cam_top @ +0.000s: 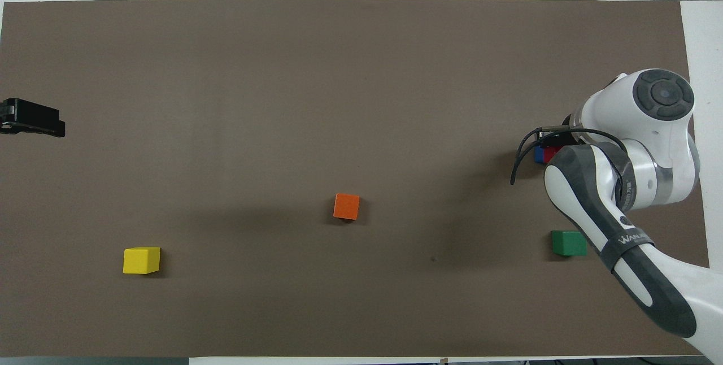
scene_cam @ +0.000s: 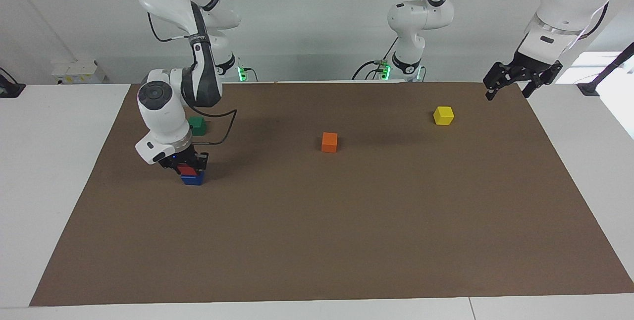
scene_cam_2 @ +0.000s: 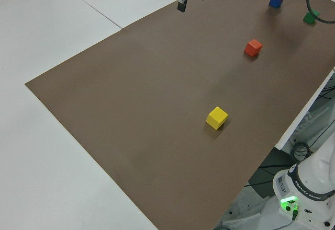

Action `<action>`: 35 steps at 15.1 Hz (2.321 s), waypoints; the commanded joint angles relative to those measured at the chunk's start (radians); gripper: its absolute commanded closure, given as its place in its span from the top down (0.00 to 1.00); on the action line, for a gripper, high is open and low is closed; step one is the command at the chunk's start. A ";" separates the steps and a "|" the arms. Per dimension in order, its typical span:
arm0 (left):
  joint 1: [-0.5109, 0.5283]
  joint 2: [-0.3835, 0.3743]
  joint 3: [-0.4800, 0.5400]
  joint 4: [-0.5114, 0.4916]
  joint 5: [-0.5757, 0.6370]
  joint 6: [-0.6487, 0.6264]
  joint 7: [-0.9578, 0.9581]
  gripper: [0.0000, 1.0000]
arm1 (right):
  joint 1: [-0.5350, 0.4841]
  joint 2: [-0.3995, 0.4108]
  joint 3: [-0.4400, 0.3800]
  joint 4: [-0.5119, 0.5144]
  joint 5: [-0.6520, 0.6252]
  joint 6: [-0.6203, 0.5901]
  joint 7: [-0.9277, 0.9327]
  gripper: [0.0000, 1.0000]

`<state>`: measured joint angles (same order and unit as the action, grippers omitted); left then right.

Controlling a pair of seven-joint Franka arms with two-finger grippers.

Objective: Transfer red block to right arm and stack on blue block
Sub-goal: 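Lower the red block onto the blue block with the right gripper, then open the right gripper and lift it off the stacked blocks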

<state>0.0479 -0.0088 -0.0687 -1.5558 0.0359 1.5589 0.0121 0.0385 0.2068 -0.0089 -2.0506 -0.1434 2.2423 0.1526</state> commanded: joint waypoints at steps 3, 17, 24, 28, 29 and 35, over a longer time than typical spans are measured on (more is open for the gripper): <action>0.018 -0.019 -0.011 -0.016 0.004 -0.023 0.011 1.00 | -0.025 0.009 0.012 -0.008 -0.028 0.037 0.030 0.00; 0.012 -0.030 -0.042 -0.033 -0.004 -0.033 0.016 1.00 | -0.031 -0.009 0.014 0.050 -0.024 -0.025 0.052 1.00; 0.017 -0.036 -0.037 -0.035 -0.004 -0.043 0.011 1.00 | -0.028 -0.084 0.021 0.286 0.055 -0.340 -0.180 1.00; 0.015 -0.036 -0.039 -0.035 -0.004 -0.043 0.011 1.00 | -0.029 -0.173 0.014 0.335 0.126 -0.487 -0.248 1.00; 0.015 -0.036 -0.039 -0.035 -0.004 -0.043 0.011 1.00 | -0.029 -0.187 0.014 0.355 0.126 -0.533 -0.249 1.00; 0.015 -0.036 -0.037 -0.035 -0.004 -0.043 0.011 1.00 | -0.066 -0.293 0.020 0.368 0.126 -0.700 -0.251 1.00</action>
<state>0.0489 -0.0171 -0.1002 -1.5645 0.0359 1.5217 0.0128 0.0138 -0.0514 -0.0018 -1.6805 -0.0385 1.5816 -0.0678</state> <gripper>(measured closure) 0.000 0.000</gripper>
